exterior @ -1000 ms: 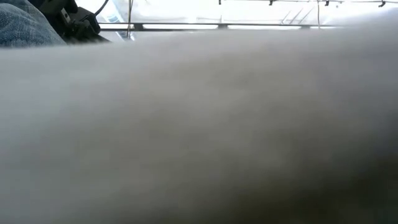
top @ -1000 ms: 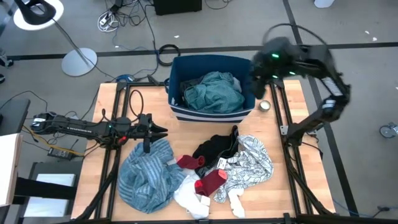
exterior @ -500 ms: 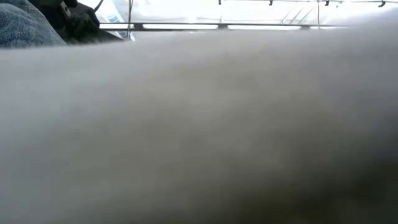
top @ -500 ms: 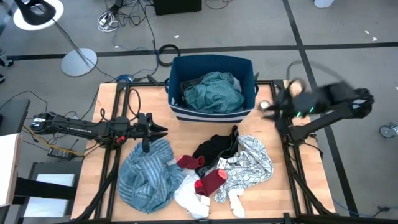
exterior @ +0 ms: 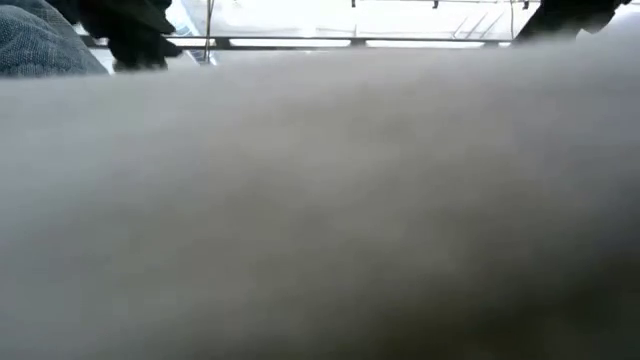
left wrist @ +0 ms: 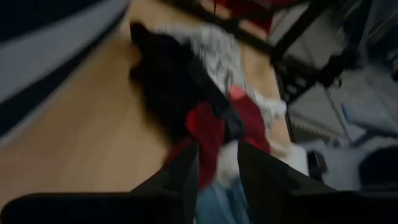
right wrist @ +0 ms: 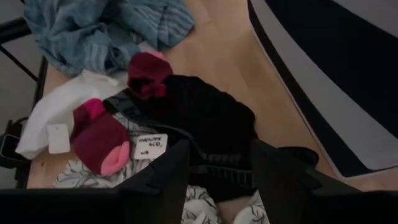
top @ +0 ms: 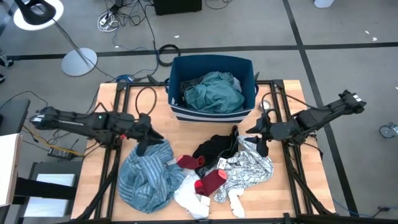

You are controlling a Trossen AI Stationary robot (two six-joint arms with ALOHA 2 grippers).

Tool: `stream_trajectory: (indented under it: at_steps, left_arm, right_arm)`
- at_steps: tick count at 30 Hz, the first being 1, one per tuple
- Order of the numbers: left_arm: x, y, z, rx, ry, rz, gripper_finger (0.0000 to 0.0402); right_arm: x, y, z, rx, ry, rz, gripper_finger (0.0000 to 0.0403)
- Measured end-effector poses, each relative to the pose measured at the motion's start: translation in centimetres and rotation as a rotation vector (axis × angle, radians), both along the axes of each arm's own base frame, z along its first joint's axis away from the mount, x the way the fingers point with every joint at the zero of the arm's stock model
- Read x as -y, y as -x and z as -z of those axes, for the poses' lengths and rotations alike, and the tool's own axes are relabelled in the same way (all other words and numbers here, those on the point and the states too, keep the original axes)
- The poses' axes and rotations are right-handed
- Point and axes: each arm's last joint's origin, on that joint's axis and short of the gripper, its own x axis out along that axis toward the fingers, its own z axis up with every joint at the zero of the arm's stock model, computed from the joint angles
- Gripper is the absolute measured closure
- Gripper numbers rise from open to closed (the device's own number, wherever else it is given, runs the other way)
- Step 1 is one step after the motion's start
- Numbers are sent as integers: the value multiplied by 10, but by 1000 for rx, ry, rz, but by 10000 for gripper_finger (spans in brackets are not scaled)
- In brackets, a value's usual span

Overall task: Sort clothes
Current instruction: Put the blue shirt into the blue laundry bin

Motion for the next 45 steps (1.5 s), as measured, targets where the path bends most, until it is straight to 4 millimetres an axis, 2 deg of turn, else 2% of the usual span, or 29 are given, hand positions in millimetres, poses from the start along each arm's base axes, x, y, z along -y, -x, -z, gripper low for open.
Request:
stream_trajectory:
  at_steps: [4, 9, 13, 20, 25, 27, 30, 33, 36, 42, 45]
  left_arm:
    - [11, -3, -23, -168, 36, 11, 285]
    - [30, -15, -29, -388, 85, 8, 285]
    - [49, -27, -14, -529, 109, 5, 285]
    - [82, -48, 23, -734, 96, 31, 285]
    - [100, -60, 42, -801, 119, 95, 294]
    - [104, -63, 43, -773, 121, 103, 321]
    - [105, -65, 40, -718, 101, 100, 383]
    - [102, -63, 34, -682, 76, 76, 396]
    - [97, -63, 22, -635, 49, 70, 399]
    - [84, -69, -36, -452, -49, 65, 400]
    - [77, -69, -64, -421, -69, 62, 400]
  right_arm:
    - [0, -1, 1, 14, -1, 2, 231]
    - [-1, -2, 0, 31, 13, -12, 231]
    - [-1, -2, 1, 29, 15, -13, 231]
    - [-1, -2, 2, 15, 47, -36, 231]
    - [-4, 0, 33, -36, 94, -48, 231]
    - [-6, -1, 51, -25, 95, -52, 231]
    - [-8, -2, 79, 51, 63, -58, 231]
    - [-8, -2, 99, 137, 44, -68, 231]
    - [-6, -2, 107, 192, 44, -55, 231]
    - [-2, -5, 105, 214, 69, -38, 231]
    - [-1, -5, 105, 214, 71, -33, 231]
